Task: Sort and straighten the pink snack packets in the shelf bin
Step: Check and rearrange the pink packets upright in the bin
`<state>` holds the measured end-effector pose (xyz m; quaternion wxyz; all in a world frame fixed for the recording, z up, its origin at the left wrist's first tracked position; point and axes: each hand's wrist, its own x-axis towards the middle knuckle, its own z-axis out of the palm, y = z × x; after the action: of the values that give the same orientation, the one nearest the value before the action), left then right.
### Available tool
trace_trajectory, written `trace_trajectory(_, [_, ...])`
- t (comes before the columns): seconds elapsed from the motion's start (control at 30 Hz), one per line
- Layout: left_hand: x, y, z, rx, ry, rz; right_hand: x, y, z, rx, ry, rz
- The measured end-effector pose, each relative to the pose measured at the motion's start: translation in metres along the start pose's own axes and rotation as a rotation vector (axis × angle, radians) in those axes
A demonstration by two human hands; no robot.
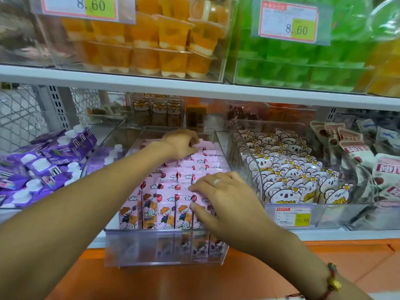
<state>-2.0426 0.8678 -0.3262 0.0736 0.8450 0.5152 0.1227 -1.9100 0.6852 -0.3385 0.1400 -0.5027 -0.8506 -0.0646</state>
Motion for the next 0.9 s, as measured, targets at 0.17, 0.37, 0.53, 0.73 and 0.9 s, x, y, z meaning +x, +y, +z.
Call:
trace_trajectory(0.17, [-0.004, 0.002, -0.004, 0.044, -0.072, 0.052, 0.000, 0.000, 0.000, 0.011, 0.003, 0.002])
trace_trajectory(0.37, [-0.005, 0.007, -0.004, 0.013, 0.048, 0.091, 0.001, 0.000, 0.001, 0.015, 0.013, -0.009])
trace_trajectory(0.53, [-0.007, 0.009, -0.011, -0.063, 0.075, 0.085, 0.000, 0.000, 0.002, 0.013, 0.032, -0.008])
trace_trajectory(0.73, [-0.022, 0.011, -0.015, -0.494, 0.462, -0.163, 0.001, 0.000, 0.003, -0.007, 0.050, -0.012])
trace_trajectory(0.9, [-0.067, 0.011, -0.031, -0.942, 0.745, -0.292, 0.000, 0.001, 0.002, -0.034, 0.056, -0.018])
